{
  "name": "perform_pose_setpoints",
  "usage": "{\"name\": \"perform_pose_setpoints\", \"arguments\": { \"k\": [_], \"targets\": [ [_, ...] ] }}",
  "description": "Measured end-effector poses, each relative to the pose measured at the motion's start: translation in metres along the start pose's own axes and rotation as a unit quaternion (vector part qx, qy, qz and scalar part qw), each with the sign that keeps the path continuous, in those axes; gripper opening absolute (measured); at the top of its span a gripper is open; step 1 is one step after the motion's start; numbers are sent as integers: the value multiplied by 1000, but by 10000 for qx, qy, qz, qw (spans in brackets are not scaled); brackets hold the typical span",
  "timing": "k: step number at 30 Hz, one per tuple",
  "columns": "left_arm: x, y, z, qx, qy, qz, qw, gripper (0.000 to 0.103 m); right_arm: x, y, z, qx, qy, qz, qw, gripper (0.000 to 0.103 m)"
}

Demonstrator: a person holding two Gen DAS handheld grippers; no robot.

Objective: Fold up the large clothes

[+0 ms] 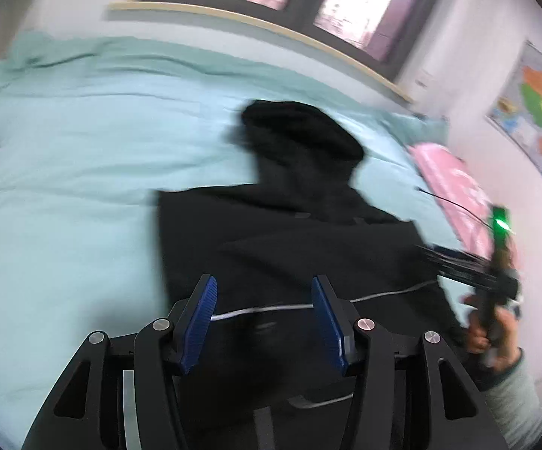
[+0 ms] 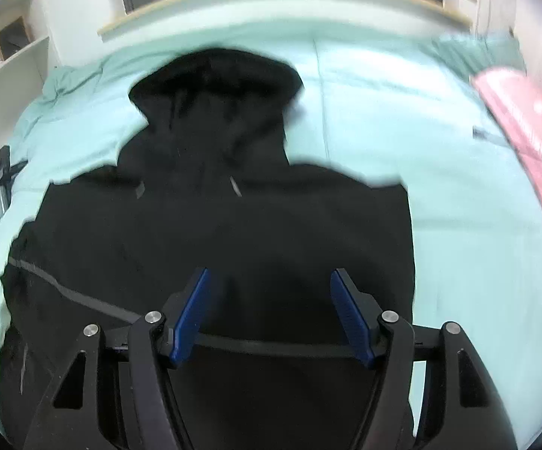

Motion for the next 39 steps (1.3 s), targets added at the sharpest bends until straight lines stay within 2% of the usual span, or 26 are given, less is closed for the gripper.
{"name": "perform_pose_setpoints", "arguments": {
  "k": [2, 3, 4, 5, 6, 7, 9, 11, 13, 15, 17, 19, 21, 22, 23, 25, 30, 36, 39],
  "targets": [
    [6, -31, -23, 107, -159, 318, 9993, 54, -9, -19, 10, -137, -24, 170, 9998, 71],
    [12, -51, -30, -60, -230, 505, 9984, 54, -10, -39, 13, -236, -118, 392, 9989, 70],
    [19, -75, -33, -358, -276, 763, 9961, 54, -5, -60, 12, -160, -209, 668, 9974, 70],
    [28, -102, -27, -773, -283, 1023, 9913, 48, 3, -78, 8, 18, -282, 941, 9952, 71],
    [36, -118, -19, -896, -187, 1136, 9893, 45, 11, -92, 3, 71, -374, 1030, 9940, 72],
    [39, -126, -11, -761, 51, 1115, 9908, 45, 13, -93, 1, 72, -366, 915, 9951, 72],
    [37, -121, -9, -734, 158, 1030, 9918, 39, 14, -86, 2, 140, -311, 913, 9952, 71],
    [34, -107, -18, -746, 47, 884, 9933, 39, 17, -63, 3, 18, -281, 776, 9966, 71],
    [39, -82, -30, -479, -118, 687, 9964, 39, 25, -31, 3, -284, -383, 526, 9975, 71],
    [45, -64, -38, -291, -211, 488, 9982, 40, 35, 5, 4, -389, -348, 202, 9984, 71],
    [54, -50, -45, -302, -209, 269, 9990, 40, 49, 31, 4, -155, -252, 52, 9995, 71],
    [65, -54, -39, -454, -59, 319, 9984, 40, 73, 44, 3, -20, -185, 74, 9998, 71],
    [78, -81, -15, -886, 233, 723, 9932, 38, 89, 30, -11, 252, -135, 274, 9992, 71],
    [84, -94, -7, -838, 413, 862, 9919, 37, 100, 19, -17, 331, -105, 409, 9986, 71],
    [87, -103, 1, -635, 668, 856, 9921, 36, 111, 8, -21, 282, -52, 441, 9986, 71],
    [86, -105, 7, -593, 929, 776, 9909, 29, 128, -2, -30, 12, -98, 131, 9999, 72],
    [98, -103, -6, -729, 726, 597, 9929, 28, 131, 4, -31, 47, -114, -78, 9999, 72],
    [104, -84, 12, -584, 666, 254, 9957, 28, 140, 16, -30, 174, -89, -271, 9994, 72],
    [99, -85, 8, -478, 690, 324, 9959, 28, 133, 10, -29, 226, -57, -324, 9992, 73]
  ]
}}
Point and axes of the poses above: each gripper's, at about its wrist camera, not at the fingertips, and y roughly against the way its jaws point, z to its left, x to its underside, the point moved 4 cm from there along -y, roughly the way its jaws point, and after that the axes turned 9 degrees about -x, right-handed, at the moved point
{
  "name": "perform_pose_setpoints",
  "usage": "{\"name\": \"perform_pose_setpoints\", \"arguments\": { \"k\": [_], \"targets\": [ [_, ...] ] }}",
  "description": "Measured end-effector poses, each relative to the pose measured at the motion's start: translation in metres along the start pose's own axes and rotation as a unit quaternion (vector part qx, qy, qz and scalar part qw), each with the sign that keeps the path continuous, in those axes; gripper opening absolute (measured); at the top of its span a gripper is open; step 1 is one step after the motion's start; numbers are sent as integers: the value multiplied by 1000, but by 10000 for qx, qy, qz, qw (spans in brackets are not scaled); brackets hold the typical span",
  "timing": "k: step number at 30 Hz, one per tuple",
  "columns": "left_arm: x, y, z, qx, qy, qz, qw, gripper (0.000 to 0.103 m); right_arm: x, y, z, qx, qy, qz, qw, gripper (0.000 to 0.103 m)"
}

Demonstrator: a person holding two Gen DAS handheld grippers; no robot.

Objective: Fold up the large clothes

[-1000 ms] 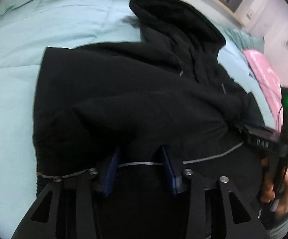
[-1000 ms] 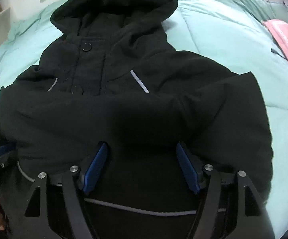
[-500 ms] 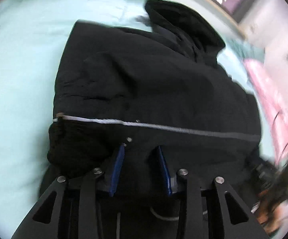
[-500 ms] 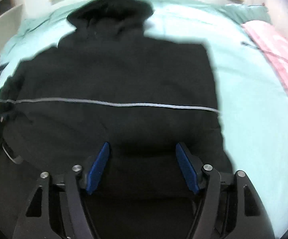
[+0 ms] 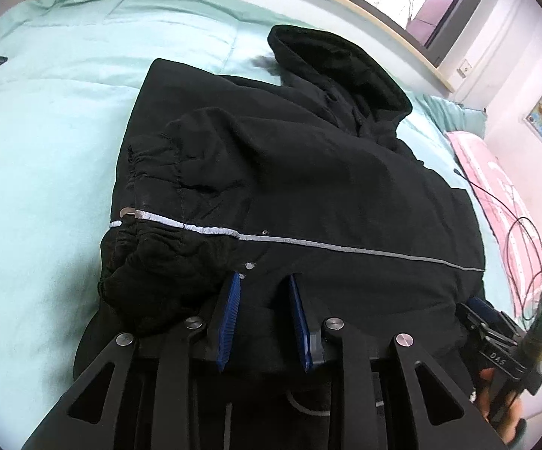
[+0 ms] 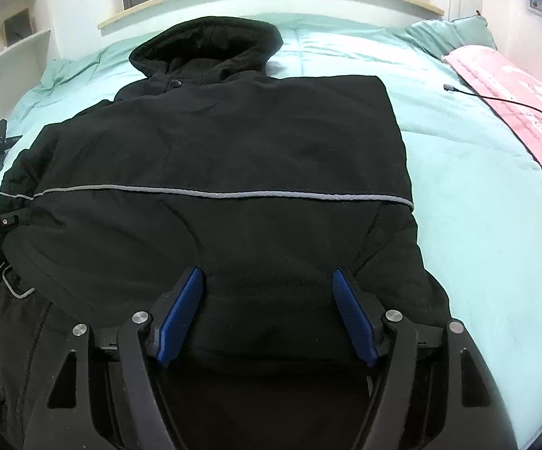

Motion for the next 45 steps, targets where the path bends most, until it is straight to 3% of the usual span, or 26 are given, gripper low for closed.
{"name": "perform_pose_setpoints", "arguments": {
  "k": [5, 10, 15, 17, 21, 27, 33, 38, 45],
  "targets": [
    [-11, -2, -2, -15, -1, 530, 9986, 28, -3, -3, -2, -74, -62, 125, 9999, 75],
    [-28, 12, -19, -426, -296, 957, 9941, 29, -8, -6, 0, 15, -256, 526, 9983, 77],
    [-65, 55, -46, -385, -700, 874, 9930, 30, -24, -2, 7, 109, -498, 1348, 9896, 79],
    [-88, 72, -51, -410, -714, 791, 9935, 31, -36, 6, 10, 16, -679, 1488, 9865, 79],
    [-131, 101, -57, -327, -615, 539, 9961, 37, -74, 32, 24, -294, -892, 1271, 9874, 79],
    [-184, 116, -63, -377, -611, 89, 9974, 54, -147, 41, 44, -424, -512, 904, 9937, 79],
    [-237, 70, -50, -390, -520, 42, 9979, 60, -219, 3, 25, -589, -573, 643, 9945, 79],
    [-281, -12, -44, -215, -418, 269, 9985, 60, -285, -60, 4, -855, -814, 636, 9910, 79],
    [-318, -132, -55, -195, -535, 620, 9964, 60, -328, -154, -31, -441, -833, 945, 9911, 75]
  ]
}}
Point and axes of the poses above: each gripper's, at about its wrist camera, not at the fingertips, and y roughly against the way its jaws point, z to its left, x to its underside, the point moved 4 cm from there along -y, roughly the way its jaws point, and after that the axes turned 9 degrees about -x, right-handed, at the moved point
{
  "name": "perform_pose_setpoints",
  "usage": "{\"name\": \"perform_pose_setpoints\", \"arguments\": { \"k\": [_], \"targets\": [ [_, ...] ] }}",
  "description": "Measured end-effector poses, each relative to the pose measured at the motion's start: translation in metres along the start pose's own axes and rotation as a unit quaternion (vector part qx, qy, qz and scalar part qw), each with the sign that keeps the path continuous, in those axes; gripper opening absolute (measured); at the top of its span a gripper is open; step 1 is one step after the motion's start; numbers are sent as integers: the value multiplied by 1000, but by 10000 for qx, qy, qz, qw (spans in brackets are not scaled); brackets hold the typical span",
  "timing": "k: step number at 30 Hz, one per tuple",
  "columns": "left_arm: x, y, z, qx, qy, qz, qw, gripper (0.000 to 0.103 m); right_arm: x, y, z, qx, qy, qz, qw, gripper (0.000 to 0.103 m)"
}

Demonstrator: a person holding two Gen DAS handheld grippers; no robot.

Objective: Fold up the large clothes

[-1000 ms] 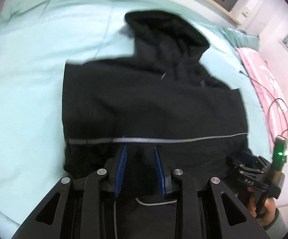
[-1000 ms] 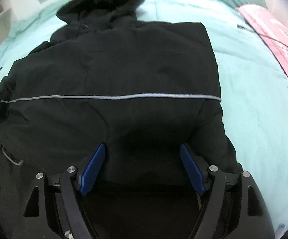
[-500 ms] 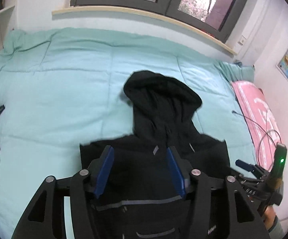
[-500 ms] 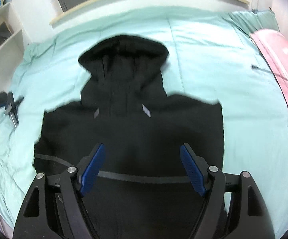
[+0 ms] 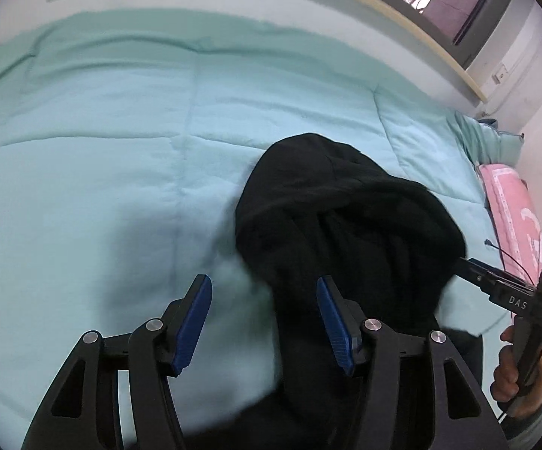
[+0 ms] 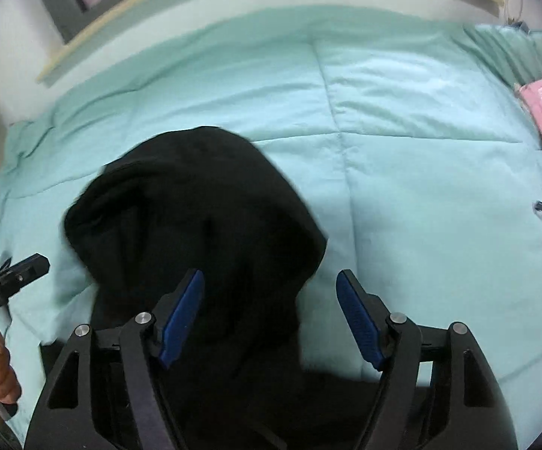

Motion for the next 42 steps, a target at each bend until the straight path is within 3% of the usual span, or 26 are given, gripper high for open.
{"name": "perform_pose_setpoints", "arguments": {
  "k": [3, 4, 5, 6, 7, 8, 11, 13, 15, 16, 17, 20, 22, 24, 26, 29, 31, 33, 36, 38, 40, 41, 42],
  "targets": [
    [-9, -38, -4, 82, 51, 138, 9999, 59, -10, -28, -21, 39, -129, 181, 9997, 74],
    [-14, -53, -3, 0, 129, 200, 9997, 59, -11, -37, -25, -29, -183, 280, 9994, 66],
    [-17, -60, 0, -127, 195, 206, 9995, 46, -11, -47, -27, -163, -219, 407, 9988, 37],
    [-20, -65, 6, -274, 298, 197, 9990, 9, -9, -56, -28, -327, -231, 543, 9977, 22],
    [-24, -65, 15, -242, 459, 210, 9984, 9, -12, -55, -31, -230, -230, 498, 9982, 13],
    [-27, -51, 26, 88, 744, 29, 9972, 8, -16, -43, -34, -196, -224, 269, 9992, 8],
    [-16, -4, 45, 938, 976, -354, 9902, 17, -16, 6, -38, -338, -167, -353, 9987, 7],
    [-4, -3, 48, 921, 884, -259, 9915, 23, -2, 25, -33, -308, 148, -502, 9982, 7],
    [12, -44, 54, 638, 772, 321, 9945, 23, 13, 12, -36, -176, 155, -309, 9992, 7],
    [26, -84, 59, 342, 694, 869, 9932, 23, 19, -7, -42, -149, 114, -89, 9998, 7],
    [32, -103, 61, 426, 742, 1074, 9905, 23, 30, -33, -49, -74, 73, 253, 9996, 7],
    [24, -96, 60, 451, 695, 928, 9922, 24, 45, -75, -59, -117, 15, 848, 9963, 7],
    [21, -70, 51, 201, 214, 631, 9976, 28, 39, -64, -54, -65, 180, 815, 9965, 11],
    [24, -41, 44, 24, -222, 337, 9992, 40, 34, -39, -46, -119, 422, 620, 9971, 18],
    [26, -13, 43, -1, -426, 160, 9990, 42, 34, -10, -39, -258, 611, 414, 9969, 35],
    [18, 26, 36, 230, -528, -127, 9983, 42, 31, 35, -25, -557, 805, 5, 9952, 58],
    [7, 46, 25, 384, -602, -381, 9967, 43, 22, 48, -12, -771, 923, -164, 9926, 60],
    [-10, 58, 7, 735, -569, -653, 9935, 50, 12, 56, 6, -953, 1014, -295, 9898, 60],
    [-25, 41, -23, 1113, -576, -677, 9898, 53, -1, 37, 17, -921, 1049, -317, 9897, 60],
    [-23, -1, -30, 1058, -471, -199, 9931, 53, -2, 6, 16, -1028, 1023, -22, 9894, 59],
    [-8, -50, -23, 894, -341, 511, 9941, 52, 12, -40, 5, -1093, 954, 765, 9865, 59],
    [3, -70, -19, 819, -355, 748, 9932, 49, 23, -69, -1, -1003, 936, 1255, 9826, 52],
    [13, -84, -16, 781, -370, 827, 9928, 45, 30, -83, -4, -877, 934, 1459, 9810, 50]
  ]
}}
Point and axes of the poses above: each gripper's, at about its wrist camera, not at the fingertips, and y roughly against the way its jaws point, z to its left, x to its underside, the point moved 4 cm from there along -y, roughly the way its jaws point, and after that the axes turned 9 degrees about -x, right-handed, at the moved point
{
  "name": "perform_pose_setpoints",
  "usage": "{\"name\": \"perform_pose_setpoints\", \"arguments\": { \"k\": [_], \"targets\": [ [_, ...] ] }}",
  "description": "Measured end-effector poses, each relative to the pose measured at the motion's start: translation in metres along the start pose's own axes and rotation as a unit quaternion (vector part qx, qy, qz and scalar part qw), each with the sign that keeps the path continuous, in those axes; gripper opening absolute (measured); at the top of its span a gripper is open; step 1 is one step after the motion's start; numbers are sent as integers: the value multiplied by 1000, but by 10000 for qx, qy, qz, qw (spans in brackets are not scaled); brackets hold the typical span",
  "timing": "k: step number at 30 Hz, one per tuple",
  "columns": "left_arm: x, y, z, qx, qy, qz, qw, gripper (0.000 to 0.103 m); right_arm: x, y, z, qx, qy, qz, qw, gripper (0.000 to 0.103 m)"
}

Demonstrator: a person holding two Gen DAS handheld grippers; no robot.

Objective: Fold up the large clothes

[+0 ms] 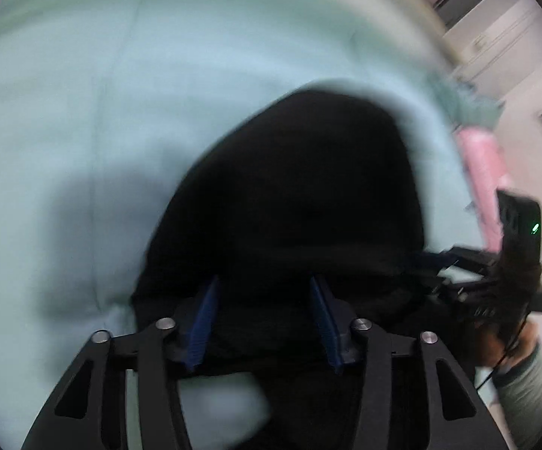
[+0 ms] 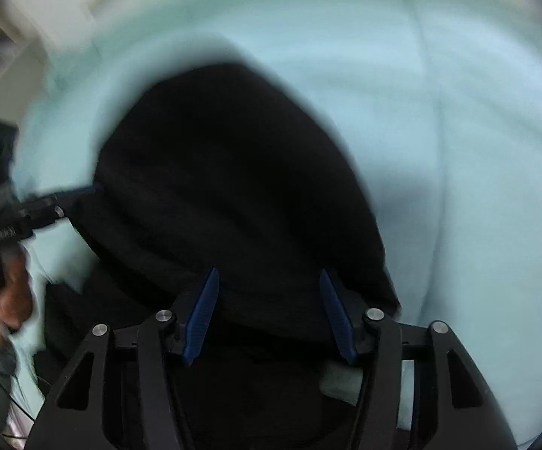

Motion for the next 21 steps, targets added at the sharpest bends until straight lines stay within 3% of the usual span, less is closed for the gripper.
{"name": "perform_pose_setpoints", "arguments": {
  "k": [4, 8, 11, 13, 15, 16, 21],
  "targets": [
    [0, -7, 5, 102, 184, -62, 9998, 42, 9, -9, -15, -151, -212, -167, 9995, 44],
    [-3, 16, -5, 9, -63, -263, 9996, 40, 12, 8, -9, -144, -39, -249, 9996, 48],
    [-8, 62, -17, 523, -381, -638, 9959, 41, 6, 43, 4, -433, 249, -574, 9971, 49],
    [-19, 86, -22, 861, -498, -853, 9914, 49, -7, 69, 10, -551, 410, -858, 9939, 52],
    [-39, 103, -20, 1040, -477, -1113, 9872, 74, -23, 83, 10, -587, 529, -1003, 9918, 60],
    [-48, 103, -18, 1060, -437, -1156, 9867, 78, -32, 86, 8, -541, 580, -1035, 9915, 62],
    [-87, 42, -1, 855, -238, -493, 9948, 78, -63, 61, -11, -388, 657, -633, 9951, 62]
  ]
}}
Point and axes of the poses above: each gripper's, at about its wrist camera, not at the fingertips, and y roughly against the way its jaws point, z to its left, x to its underside, the point moved 4 cm from there along -y, roughly the way its jaws point, and after that the axes turned 9 degrees about -x, right-handed, at the moved point
